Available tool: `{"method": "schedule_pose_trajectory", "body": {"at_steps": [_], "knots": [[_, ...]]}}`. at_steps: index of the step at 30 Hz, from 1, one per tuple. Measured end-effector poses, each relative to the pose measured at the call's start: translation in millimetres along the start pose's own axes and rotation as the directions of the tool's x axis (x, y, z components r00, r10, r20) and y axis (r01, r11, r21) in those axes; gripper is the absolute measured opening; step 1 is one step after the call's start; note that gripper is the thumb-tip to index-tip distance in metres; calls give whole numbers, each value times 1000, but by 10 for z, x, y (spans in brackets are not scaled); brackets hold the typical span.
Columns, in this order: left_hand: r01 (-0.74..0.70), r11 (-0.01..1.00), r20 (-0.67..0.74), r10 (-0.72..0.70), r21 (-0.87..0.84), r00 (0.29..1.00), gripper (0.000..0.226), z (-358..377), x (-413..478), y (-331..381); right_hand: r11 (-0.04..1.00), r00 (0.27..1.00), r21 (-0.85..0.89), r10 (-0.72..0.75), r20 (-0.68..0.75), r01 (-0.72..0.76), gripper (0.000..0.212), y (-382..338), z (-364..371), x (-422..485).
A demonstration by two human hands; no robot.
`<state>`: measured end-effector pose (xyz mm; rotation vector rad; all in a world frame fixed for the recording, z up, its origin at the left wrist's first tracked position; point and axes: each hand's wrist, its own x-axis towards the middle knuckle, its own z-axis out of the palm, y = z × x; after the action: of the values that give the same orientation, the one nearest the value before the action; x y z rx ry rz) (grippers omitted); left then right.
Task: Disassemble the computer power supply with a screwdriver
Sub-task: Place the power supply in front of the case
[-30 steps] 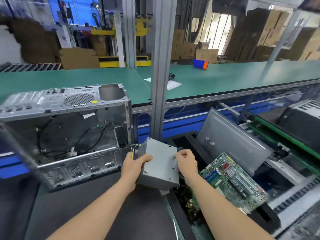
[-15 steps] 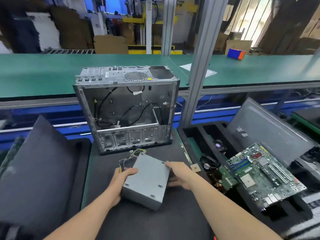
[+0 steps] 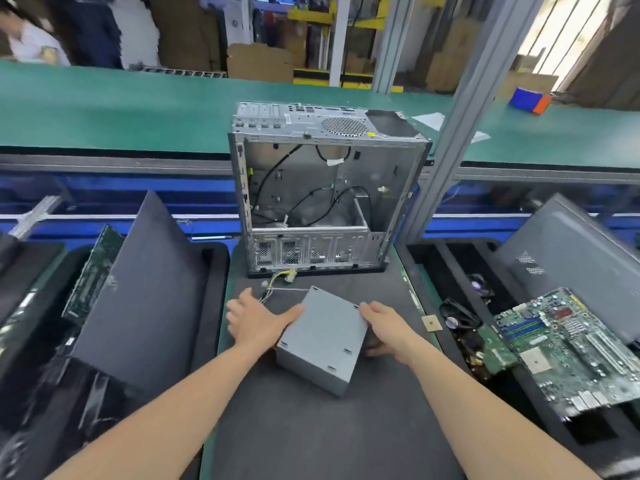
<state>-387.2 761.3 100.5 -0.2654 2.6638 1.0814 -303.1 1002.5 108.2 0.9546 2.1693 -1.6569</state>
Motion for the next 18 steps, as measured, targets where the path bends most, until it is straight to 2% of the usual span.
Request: {"method": "schedule_pose_trajectory", "body": {"at_steps": [2, 4, 6, 9, 11, 14, 18], "knots": [[-190, 981, -27, 191, 37, 981, 74, 20, -23, -8, 996, 1000, -85, 16, 12, -15, 28, -60, -24, -5], [-284, 959, 43, 283, 15, 958, 35, 15, -59, -19, 987, 998, -157, 41, 50, -33, 22, -111, -66, -15], [-334, 942, 66, 335, -32, 940, 22, -1, -103, -30, 973, 993, -227, 63, 102, -38, 19, -159, -105, -21], [-415, 905, 18, 415, 91, 910, 19, -1, -224, 7, 923, 972, -384, 107, 209, -19, 20, -247, -132, -1], [-450, 863, 41, 453, 229, 890, 27, 41, -347, 54, 885, 945, -466, 163, 284, -13, 23, -292, -142, 31], [-483, 757, 167, 460, 441, 872, 80, 173, -587, 93, 842, 877, -539, 266, 401, -9, 26, -307, -153, 62], [-517, 703, 307, 417, 488, 856, 126, 158, -732, 82, 813, 798, -579, 307, 519, 63, 36, -314, -203, 54]]}}
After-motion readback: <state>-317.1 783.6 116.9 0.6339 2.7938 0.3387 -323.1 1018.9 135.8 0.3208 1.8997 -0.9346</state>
